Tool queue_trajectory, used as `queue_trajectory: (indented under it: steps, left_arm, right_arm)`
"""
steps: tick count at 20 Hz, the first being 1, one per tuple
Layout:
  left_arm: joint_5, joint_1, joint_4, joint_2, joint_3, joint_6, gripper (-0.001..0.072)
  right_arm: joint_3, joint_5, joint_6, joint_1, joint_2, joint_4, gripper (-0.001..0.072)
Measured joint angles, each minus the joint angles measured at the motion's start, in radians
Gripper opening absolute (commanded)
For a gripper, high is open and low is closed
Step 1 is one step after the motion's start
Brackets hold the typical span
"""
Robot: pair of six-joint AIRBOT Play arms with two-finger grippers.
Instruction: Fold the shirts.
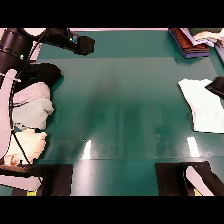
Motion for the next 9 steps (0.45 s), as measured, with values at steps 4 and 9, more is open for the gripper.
queue_trajectory:
  steps: [4, 9]
  left_arm:
    - [0.002, 0.000, 0.000, 0.000, 0.000, 0.000, 0.0023]
    - [0.003, 0.000, 0.000, 0.000, 0.000, 0.000, 0.0023]
  right_arm:
    - [0.002, -0.013, -0.002, 0.246, -0.028, 0.010, 0.0013]
    - [0.002, -0.019, -0.002, 0.446, -0.088, 0.014, 0.0014]
